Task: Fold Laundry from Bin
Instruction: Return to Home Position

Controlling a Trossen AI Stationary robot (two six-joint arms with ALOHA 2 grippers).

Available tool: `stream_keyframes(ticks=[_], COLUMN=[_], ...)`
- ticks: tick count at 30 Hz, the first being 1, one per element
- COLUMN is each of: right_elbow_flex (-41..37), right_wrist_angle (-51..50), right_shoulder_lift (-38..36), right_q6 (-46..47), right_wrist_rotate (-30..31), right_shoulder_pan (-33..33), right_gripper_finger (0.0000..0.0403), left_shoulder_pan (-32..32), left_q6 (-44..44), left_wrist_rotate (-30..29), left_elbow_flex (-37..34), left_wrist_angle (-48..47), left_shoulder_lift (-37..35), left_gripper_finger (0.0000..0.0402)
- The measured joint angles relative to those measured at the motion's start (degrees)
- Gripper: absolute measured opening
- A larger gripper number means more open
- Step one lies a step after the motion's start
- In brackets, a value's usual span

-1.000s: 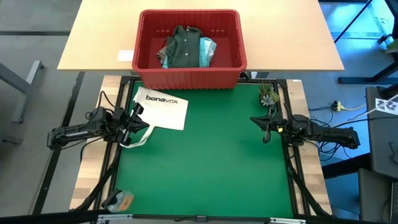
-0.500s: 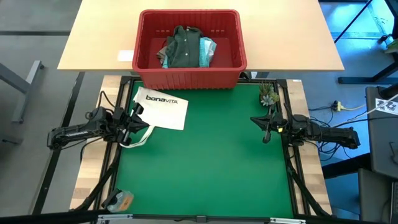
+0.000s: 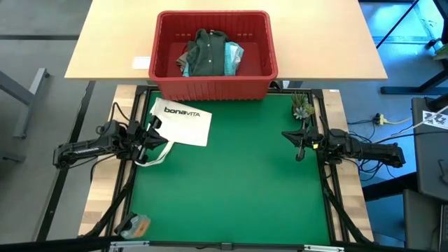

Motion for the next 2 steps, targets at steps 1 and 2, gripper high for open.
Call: stream_keyframes(ticks=[1, 2], right_elbow_flex=[0.0, 0.0], right_wrist_angle=[0.0, 0.0], right_shoulder_lift=[0.0, 0.0], right_q6=[0.0, 0.0], right_wrist_rotate=[0.0, 0.0], right_shoulder_pan=[0.0, 0.0], right_gripper_finger=[0.0001, 0.0001], left_shoulder_pan=[0.0, 0.0], left_q6=[0.0, 0.0], left_wrist_rotate=[0.0, 0.0], left_elbow_flex=[0.0, 0.0], left_wrist_angle=[0.0, 0.0], left_shoulder_lift=[0.0, 0.0], left_gripper_finger=[0.0000, 0.0000])
